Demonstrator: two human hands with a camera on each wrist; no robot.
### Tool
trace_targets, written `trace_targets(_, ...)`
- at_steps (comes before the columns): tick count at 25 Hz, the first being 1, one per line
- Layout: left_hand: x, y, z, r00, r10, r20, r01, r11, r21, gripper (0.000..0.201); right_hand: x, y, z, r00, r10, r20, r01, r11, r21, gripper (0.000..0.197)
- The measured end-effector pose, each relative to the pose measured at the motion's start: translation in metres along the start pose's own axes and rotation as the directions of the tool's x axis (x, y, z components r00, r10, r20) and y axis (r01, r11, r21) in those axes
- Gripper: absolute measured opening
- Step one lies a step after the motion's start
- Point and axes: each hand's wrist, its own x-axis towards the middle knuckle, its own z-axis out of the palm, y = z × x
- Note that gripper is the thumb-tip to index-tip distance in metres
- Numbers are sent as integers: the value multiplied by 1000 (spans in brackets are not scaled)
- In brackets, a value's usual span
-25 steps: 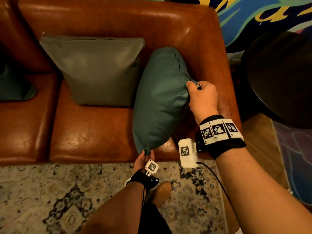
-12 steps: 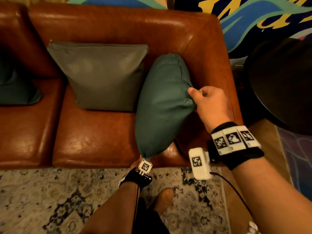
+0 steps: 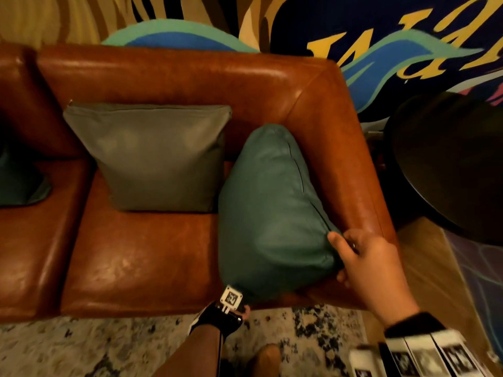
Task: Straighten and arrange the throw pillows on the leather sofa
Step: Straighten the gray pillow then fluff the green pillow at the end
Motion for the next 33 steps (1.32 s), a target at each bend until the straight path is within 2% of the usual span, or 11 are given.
trace_targets(1,11,-1,-8,989,75,-126,-59,990,125,53,-5,7,0,997,55,54,-55,998,-14,25)
trace_targets(3,7,9,-21,922,375,-100,-217,712,668,65,-6,20,0,964,152,217,-123,982,-142,23)
trace_targets(4,5,15,-14,880,441,-175,-186,660,728,67,-1,24,-2,935,190,301,-109,957,-267,24)
trace_targets(6,48,40,-27,894,367,-256,-214,853,476,55,18,17,-4,906,193,376,-19,908,-419,33)
trace_targets(8,50,78,-11,946,297,-132,-252,926,282,43,55,-16,0,967,25,253,64,939,-337,35)
trace_targets(11,33,137,38,872,487,-48,-445,829,339,46,138,-92,31,980,-172,99,189,958,-216,28)
trace_targets(16,90,221,73,875,482,43,-417,705,574,44,240,-151,97,991,44,124,-11,968,-251,44)
trace_targets(20,116,231,74,896,440,67,-367,647,668,64,216,-116,57,987,-142,-78,141,990,-15,5)
trace_targets(22,121,233,85,914,400,72,-369,742,559,80,184,-93,34,985,-157,-78,168,973,158,18)
trace_targets(28,64,231,138,938,320,130,-344,832,434,47,160,-73,-3,985,-158,76,129,945,300,14)
trace_targets(33,68,236,141,955,199,221,-281,848,449,53,159,-61,-12,994,-96,52,68,918,391,12)
